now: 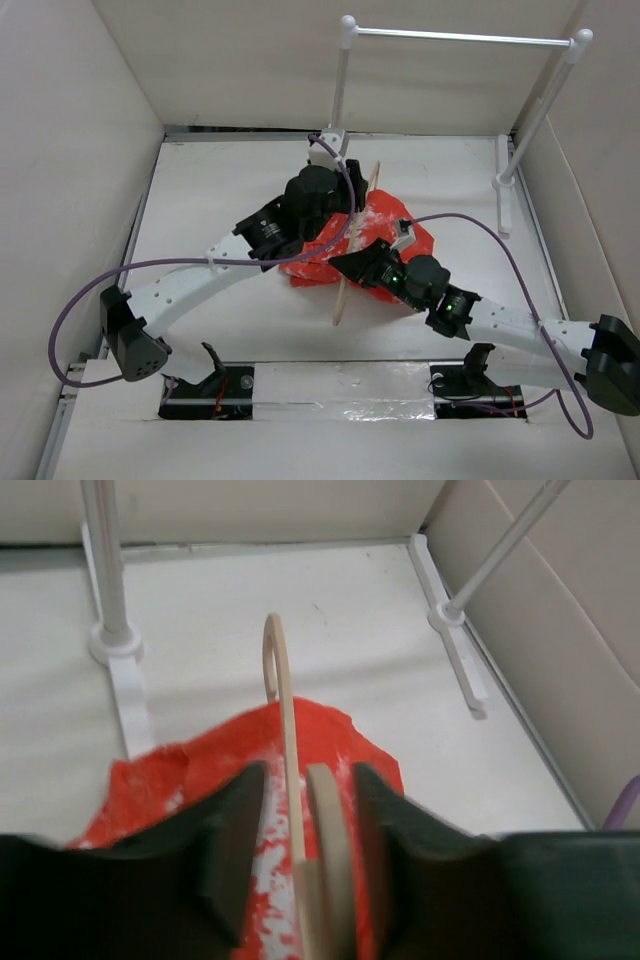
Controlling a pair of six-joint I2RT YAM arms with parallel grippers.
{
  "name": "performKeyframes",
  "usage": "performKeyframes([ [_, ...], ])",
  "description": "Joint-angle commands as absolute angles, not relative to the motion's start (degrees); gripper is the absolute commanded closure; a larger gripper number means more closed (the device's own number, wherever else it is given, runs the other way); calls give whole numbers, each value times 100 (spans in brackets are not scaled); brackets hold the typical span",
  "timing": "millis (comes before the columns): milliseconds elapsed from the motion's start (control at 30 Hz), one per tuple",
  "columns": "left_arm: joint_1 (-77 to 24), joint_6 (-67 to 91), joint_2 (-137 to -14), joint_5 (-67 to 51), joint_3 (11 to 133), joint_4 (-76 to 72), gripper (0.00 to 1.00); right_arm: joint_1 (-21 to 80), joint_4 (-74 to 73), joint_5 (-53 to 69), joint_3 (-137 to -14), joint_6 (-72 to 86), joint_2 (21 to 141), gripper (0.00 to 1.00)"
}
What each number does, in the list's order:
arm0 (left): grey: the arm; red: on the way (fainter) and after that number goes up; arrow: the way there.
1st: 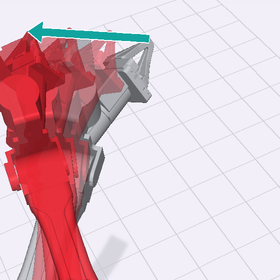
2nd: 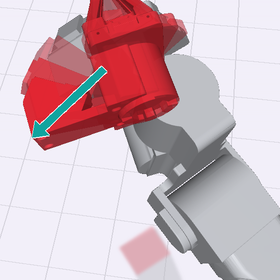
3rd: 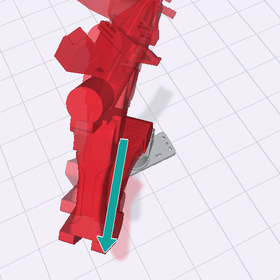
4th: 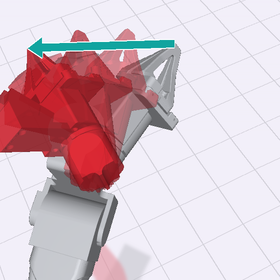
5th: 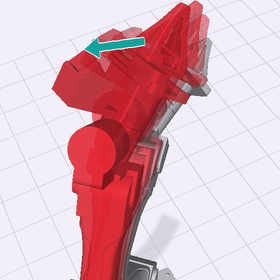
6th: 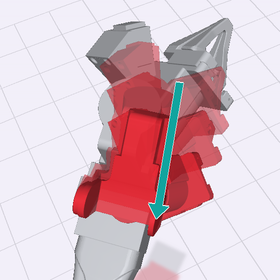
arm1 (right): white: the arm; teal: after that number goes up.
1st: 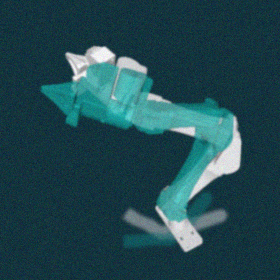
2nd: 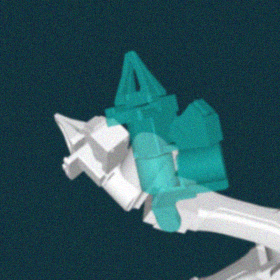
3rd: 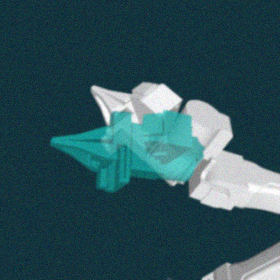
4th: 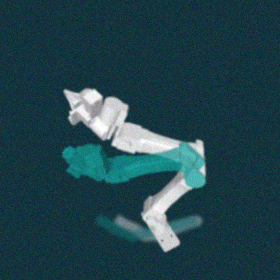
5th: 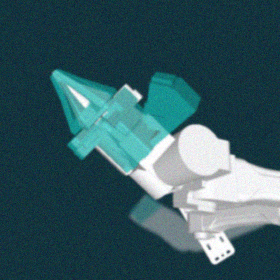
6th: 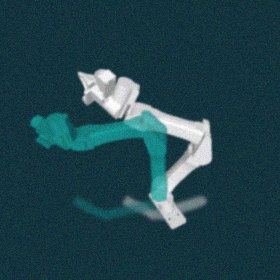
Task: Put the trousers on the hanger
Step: Place the hanger at the clothesline.
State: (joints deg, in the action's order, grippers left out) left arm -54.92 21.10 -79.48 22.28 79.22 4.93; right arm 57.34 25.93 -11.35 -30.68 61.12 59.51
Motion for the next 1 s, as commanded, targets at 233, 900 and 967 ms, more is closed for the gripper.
performKeyframes([
  [233, -4834, 1732, -7674, 1617, 9588, 228, 27, 4905, 3770, -62, -3515, 6433, 5458, 100],
  [900, -4579, 2576, -4553, 1757, 3904, -1802, 46, 1198, 3331, 2915, -5729, 6978, 6081, 100],
  [967, -4631, 2505, -4448, 2134, 3789, -1688, 46, 951, 3454, 3154, -6115, 6996, 6475, 100],
])
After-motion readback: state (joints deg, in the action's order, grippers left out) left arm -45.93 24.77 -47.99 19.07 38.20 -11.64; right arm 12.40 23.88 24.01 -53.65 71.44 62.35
